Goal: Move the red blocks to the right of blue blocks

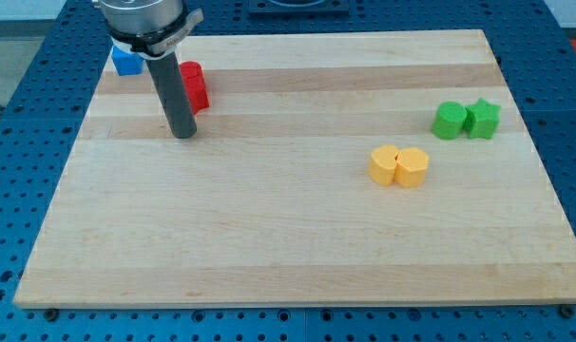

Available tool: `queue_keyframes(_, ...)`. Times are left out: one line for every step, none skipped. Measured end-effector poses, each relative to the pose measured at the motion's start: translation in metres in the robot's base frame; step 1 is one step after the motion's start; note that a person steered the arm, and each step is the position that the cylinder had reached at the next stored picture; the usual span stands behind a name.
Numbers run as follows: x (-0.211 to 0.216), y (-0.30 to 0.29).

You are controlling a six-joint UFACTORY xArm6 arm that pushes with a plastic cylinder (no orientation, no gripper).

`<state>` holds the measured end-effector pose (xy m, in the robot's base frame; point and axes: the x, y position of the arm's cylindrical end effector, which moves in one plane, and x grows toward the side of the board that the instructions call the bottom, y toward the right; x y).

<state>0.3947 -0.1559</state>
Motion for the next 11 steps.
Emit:
queue_keyframes(-0.013,0.000)
queue_keyframes(-0.028,0.000)
queue_keyframes(-0.046,0.000)
queue_keyframes(-0.060,0.000)
queue_keyframes(-0.073,0.000)
queue_keyframes(-0.085,0.000)
queue_keyframes(-0.097,0.000)
queue_keyframes(-0.109,0.000)
queue_keyframes(-0.113,0.000)
queue_keyframes(-0.090,0.002)
queue_keyframes(-0.082,0.020)
